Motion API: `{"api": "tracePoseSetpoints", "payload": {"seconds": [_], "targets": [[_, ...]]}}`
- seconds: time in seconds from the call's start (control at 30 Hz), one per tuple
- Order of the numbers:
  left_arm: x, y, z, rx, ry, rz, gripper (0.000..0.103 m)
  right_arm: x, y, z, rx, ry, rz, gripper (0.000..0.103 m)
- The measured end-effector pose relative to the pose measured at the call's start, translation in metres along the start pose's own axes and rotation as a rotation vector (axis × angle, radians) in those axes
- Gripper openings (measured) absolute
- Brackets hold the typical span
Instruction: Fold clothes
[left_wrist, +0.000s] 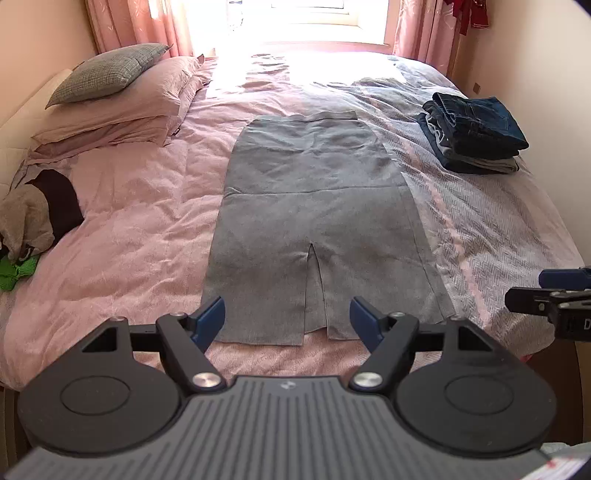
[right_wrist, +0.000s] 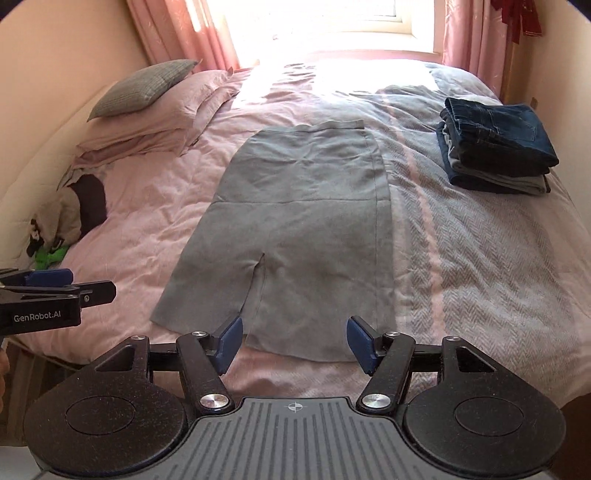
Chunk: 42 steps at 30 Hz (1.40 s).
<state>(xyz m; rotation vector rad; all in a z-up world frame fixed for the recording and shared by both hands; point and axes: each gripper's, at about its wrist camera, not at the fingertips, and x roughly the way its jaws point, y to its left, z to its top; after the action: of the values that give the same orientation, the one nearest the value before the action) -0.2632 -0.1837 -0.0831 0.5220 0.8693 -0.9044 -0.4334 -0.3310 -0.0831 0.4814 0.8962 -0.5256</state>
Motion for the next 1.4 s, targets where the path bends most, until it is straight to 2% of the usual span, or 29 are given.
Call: {"api": "tracePoseSetpoints", "payload": {"seconds": [0.27, 0.63, 1.4], "targets": [[-0.026, -0.015, -0.026, -0.013, -0.002, 0.033, 0.073, -0.024, -0.006, -0.031, -0.043, 0.023, 0.018, 0.060], [-0.046, -0.020, -0.053, -0.005, 0.002, 0.057, 0.074, -0.041, -0.002, -0.057, -0.057, 0.031, 0.038, 0.060], [-0.060, -0.030, -0.064, 0.012, -0.008, 0.060, 0.075, -0.051, -0.005, -0.071, -0.043, 0.029, 0.055, 0.060]]}}
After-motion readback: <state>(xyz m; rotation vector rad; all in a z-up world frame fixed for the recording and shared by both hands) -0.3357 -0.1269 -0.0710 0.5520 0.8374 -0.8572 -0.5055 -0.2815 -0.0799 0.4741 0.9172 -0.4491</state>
